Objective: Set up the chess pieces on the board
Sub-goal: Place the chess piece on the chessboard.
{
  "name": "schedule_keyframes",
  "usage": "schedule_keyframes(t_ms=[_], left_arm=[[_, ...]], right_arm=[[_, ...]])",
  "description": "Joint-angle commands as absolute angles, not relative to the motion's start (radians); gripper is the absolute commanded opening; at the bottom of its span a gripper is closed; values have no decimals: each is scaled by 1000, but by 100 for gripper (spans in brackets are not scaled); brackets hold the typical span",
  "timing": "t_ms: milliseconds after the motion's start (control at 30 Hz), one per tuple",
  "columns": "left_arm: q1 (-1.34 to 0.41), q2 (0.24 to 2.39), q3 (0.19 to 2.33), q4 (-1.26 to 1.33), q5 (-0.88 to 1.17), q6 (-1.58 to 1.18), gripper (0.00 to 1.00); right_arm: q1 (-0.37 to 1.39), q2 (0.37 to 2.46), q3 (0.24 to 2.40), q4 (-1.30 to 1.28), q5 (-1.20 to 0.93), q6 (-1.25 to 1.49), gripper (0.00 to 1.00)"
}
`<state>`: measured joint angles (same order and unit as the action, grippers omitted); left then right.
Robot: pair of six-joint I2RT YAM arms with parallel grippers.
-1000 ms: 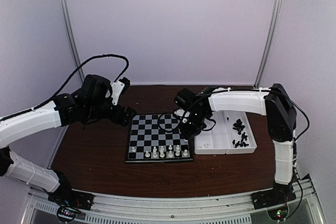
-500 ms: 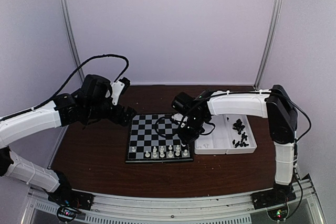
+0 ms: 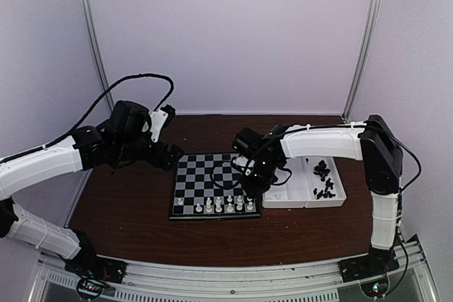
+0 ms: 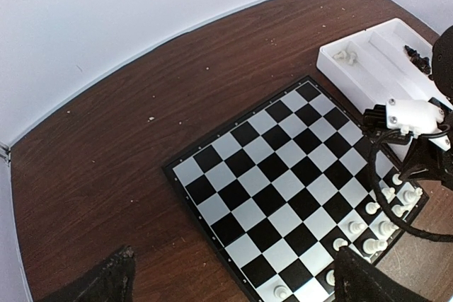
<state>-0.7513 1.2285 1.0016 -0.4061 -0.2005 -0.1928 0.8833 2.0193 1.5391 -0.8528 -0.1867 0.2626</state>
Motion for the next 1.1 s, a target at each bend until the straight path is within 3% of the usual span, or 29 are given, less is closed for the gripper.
schedule_keyframes(t_ms=[0, 367, 1067], left_arm=[[-742, 1228, 1014, -393, -186, -197, 98], [-742, 1228, 1017, -395, -186, -199, 98], [-742, 1226, 1016, -396, -184, -194, 98]], right_arm=[[893, 1987, 1529, -854, -185, 270, 6], [892, 1984, 1558, -864, -156, 263, 18], [768, 1913, 1666, -925, 9, 215, 23]])
